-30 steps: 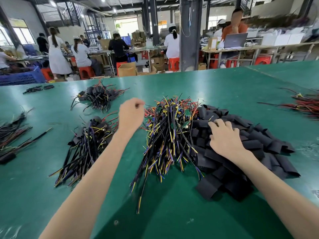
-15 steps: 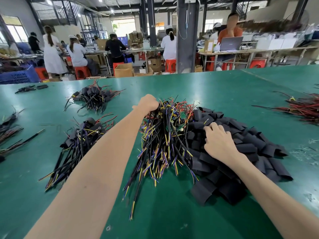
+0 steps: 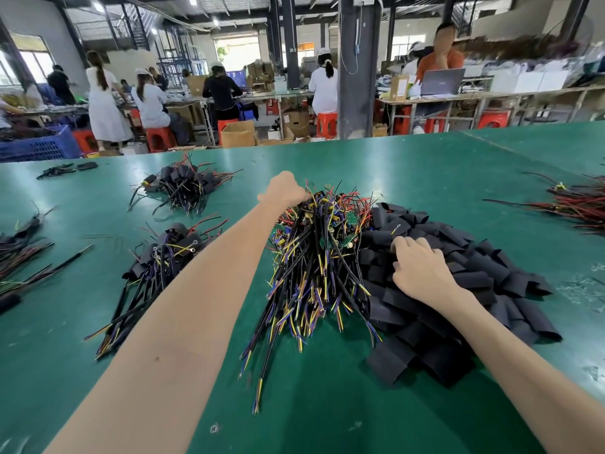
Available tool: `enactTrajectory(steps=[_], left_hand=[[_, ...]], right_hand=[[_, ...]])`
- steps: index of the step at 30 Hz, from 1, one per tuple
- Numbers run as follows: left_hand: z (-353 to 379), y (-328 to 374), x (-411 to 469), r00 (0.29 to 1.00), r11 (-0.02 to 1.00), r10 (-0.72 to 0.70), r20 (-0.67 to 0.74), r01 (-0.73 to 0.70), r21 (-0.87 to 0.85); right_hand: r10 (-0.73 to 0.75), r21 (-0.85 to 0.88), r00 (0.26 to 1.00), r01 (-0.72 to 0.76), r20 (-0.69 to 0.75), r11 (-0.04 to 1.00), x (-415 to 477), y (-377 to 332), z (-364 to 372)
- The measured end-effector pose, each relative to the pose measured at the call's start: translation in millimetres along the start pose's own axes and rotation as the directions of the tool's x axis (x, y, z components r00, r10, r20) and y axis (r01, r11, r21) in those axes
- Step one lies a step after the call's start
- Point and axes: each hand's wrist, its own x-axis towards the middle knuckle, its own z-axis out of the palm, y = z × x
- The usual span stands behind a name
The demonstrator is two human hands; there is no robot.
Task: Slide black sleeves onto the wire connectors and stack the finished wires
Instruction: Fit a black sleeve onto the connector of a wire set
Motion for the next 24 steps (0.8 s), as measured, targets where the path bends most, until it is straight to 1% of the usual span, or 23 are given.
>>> enactTrajectory(steps=[2, 4, 6, 7, 8, 9, 10, 11, 12, 14, 15, 16, 18, 20, 21, 22, 24], left_hand=[[-1, 1, -5, 0.996, 0.997, -0.019, -0.09, 0.012, -0.072], [-5, 4, -8, 0.973, 0.984, -0.087, -0.212, 0.05, -0.173], [-16, 11, -14, 0.926, 0.958, -0.17, -0.337, 0.075, -0.278], [-23, 15, -18, 0.891, 0.947, -0.204, -0.406, 0.076, -0.311], [-31, 19, -24, 0.856, 0.948, -0.207, -0.474, 0.056, -0.314], [-40, 22, -29, 0.822, 0.959, -0.169, -0.543, 0.01, -0.283], [-50, 24, -35, 0.795, 0.971, -0.096, -0.6, -0.058, -0.232], [-60, 25, -42, 0.77, 0.973, -0.006, -0.638, -0.143, -0.182], [-70, 26, -50, 0.758, 0.961, 0.077, -0.648, -0.23, -0.154], [-92, 26, -66, 0.735, 0.923, 0.25, -0.63, -0.377, -0.074], [-102, 24, -76, 0.718, 0.906, 0.344, -0.605, -0.424, 0.012], [-110, 21, -85, 0.709, 0.883, 0.434, -0.556, -0.459, 0.104], [-117, 11, -103, 0.737, 0.836, 0.549, -0.395, -0.482, 0.262], [-107, -6, -118, 0.788, 0.794, 0.569, -0.237, -0.452, 0.405], [-97, -17, -123, 0.809, 0.78, 0.559, -0.181, -0.44, 0.444], [-85, -29, -128, 0.825, 0.779, 0.546, -0.145, -0.436, 0.451], [-60, -52, -137, 0.836, 0.8, 0.534, -0.128, -0.45, 0.396]], right_hand=[[-0.009, -0.03, 1.0, 0.009, -0.003, 1.0, 1, 2, 2], [-0.011, -0.059, 1.0, 0.011, 0.003, 0.998, 1, 3, 4], [-0.014, -0.068, 1.0, 0.014, 0.003, 0.998, 2, 5, 6], [-0.018, -0.074, 1.0, 0.017, 0.0, 0.997, 2, 5, 6], [-0.023, -0.085, 1.0, 0.023, -0.004, 0.996, 2, 6, 7], [-0.03, -0.095, 1.0, 0.029, -0.003, 0.995, 3, 6, 7], [-0.033, -0.095, 0.999, 0.033, 0.006, 0.995, 4, 7, 7], [-0.035, -0.078, 0.999, 0.036, 0.02, 0.996, 4, 7, 7], [-0.039, -0.049, 0.998, 0.041, 0.04, 0.998, 5, 8, 7], [-0.057, 0.022, 0.996, 0.056, 0.069, 0.998, 6, 10, 5], [-0.062, 0.062, 0.996, 0.057, 0.07, 0.996, 7, 12, 4], [-0.062, 0.107, 0.996, 0.055, 0.063, 0.993, 7, 13, 4], [-0.055, 0.182, 0.998, 0.047, 0.035, 0.982, 9, 15, 4], [-0.054, 0.179, 0.998, 0.048, 0.032, 0.983, 11, 17, 5], [-0.056, 0.151, 0.997, 0.048, 0.048, 0.987, 12, 17, 6], [-0.054, 0.121, 0.996, 0.046, 0.065, 0.992, 13, 18, 7], [-0.049, 0.104, 0.996, 0.041, 0.079, 0.994, 15, 20, 8]])
